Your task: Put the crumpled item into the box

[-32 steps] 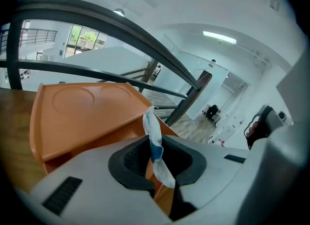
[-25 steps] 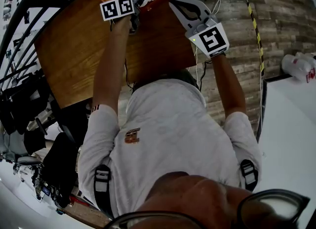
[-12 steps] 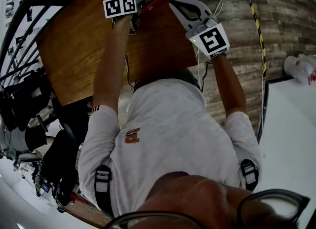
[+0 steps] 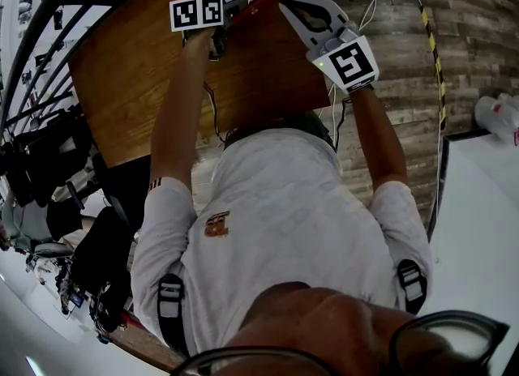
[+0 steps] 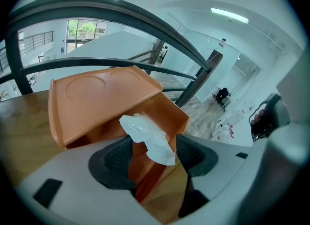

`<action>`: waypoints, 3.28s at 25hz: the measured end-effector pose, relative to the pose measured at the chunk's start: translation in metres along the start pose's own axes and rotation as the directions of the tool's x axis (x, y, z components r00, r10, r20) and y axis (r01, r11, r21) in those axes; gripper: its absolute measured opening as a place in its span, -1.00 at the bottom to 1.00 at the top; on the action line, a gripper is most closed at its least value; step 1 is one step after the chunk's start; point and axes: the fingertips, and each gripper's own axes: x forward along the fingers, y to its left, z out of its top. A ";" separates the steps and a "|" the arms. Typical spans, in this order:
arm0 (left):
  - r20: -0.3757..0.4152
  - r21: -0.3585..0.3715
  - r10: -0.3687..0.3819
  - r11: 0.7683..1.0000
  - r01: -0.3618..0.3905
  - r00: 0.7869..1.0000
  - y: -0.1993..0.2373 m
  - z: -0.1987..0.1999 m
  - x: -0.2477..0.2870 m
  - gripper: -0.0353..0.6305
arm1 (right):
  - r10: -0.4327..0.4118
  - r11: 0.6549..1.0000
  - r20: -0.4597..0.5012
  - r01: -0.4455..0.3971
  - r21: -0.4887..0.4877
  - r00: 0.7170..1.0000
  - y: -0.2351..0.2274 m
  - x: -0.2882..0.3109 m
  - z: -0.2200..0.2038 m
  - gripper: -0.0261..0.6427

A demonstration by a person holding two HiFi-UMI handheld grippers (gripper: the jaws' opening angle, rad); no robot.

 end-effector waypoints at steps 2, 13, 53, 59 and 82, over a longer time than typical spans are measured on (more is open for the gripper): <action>0.006 0.001 0.001 1.000 -0.001 1.000 0.001 -0.001 -0.005 -0.04 | 0.000 1.000 0.002 0.000 0.002 1.000 0.000 0.002 0.000 -0.83; 0.098 0.000 0.009 1.000 -0.009 0.995 0.015 -0.003 -0.044 -0.04 | 0.022 1.000 -0.004 -0.022 -0.023 1.000 0.019 0.016 0.008 -0.83; 0.704 0.631 -0.525 0.772 -0.081 0.478 -0.127 -0.035 -0.324 -0.83 | 0.072 0.994 0.253 -0.089 0.056 0.965 0.190 0.020 0.132 -0.83; 0.702 0.630 -0.534 0.774 -0.060 0.471 -0.120 -0.050 -0.335 -0.83 | 0.042 0.996 0.255 -0.061 0.065 0.966 0.206 0.017 0.135 -0.83; 0.664 0.669 -0.596 0.743 -0.005 0.451 -0.120 -0.066 -0.340 -0.83 | -0.030 0.999 0.207 0.022 0.041 0.978 0.223 0.011 0.126 -0.83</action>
